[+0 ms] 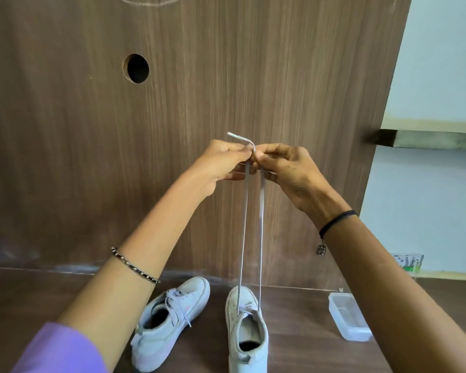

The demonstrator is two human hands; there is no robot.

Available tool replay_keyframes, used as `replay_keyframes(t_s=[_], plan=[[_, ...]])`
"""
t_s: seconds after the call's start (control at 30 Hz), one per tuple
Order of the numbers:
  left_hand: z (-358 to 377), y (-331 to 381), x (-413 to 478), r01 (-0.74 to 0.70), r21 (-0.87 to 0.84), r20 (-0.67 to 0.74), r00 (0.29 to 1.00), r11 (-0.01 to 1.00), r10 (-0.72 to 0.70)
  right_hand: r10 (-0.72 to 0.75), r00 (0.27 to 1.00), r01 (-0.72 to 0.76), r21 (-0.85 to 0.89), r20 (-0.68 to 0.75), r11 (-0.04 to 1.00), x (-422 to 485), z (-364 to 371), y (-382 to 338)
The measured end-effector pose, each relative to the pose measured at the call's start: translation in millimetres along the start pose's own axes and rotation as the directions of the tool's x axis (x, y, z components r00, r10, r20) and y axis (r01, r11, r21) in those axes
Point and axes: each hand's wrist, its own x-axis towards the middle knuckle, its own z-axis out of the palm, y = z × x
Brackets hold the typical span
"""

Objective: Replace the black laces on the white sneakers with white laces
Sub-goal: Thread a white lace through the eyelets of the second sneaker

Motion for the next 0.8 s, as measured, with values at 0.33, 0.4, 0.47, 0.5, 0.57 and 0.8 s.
replay_keyframes(t_s=[0.33, 0.4, 0.47, 0.5, 0.57, 0.8], plan=[[7.0, 1.8, -3.3, -0.033, -0.119, -0.103, 0.994, 0.992, 0.020, -0.141, 0.987, 0.111, -0.304, -0.079, 0.946, 2.8, 3.1, 6.3], [8.5, 2.7, -1.5, -0.039, -0.117, -0.128, 0.991, 0.992, 0.024, -0.126, 0.988, 0.086, -0.355, -0.091, 0.931, 5.8, 5.8, 7.3], [8.7, 4.2, 0.9, -0.038, -0.108, -0.150, 0.988, 0.993, 0.021, -0.099, 0.990, 0.055, -0.373, -0.099, 0.926, 8.1, 8.9, 8.3], [8.5, 4.4, 2.2, -0.034, -0.104, -0.154, 0.988, 0.994, 0.017, -0.087, 0.991, 0.042, -0.378, -0.102, 0.925, 8.8, 10.3, 8.8], [7.6, 4.6, 3.2, -0.029, -0.089, -0.154, 0.988, 0.996, 0.015, -0.071, 0.992, 0.026, -0.390, -0.102, 0.921, 9.6, 12.8, 9.9], [3.2, -0.4, 1.1, -0.077, -0.020, -0.113, 0.991, 0.997, 0.074, 0.045, 0.997, -0.060, -0.265, -0.061, 0.962, 8.3, 15.6, 8.2]])
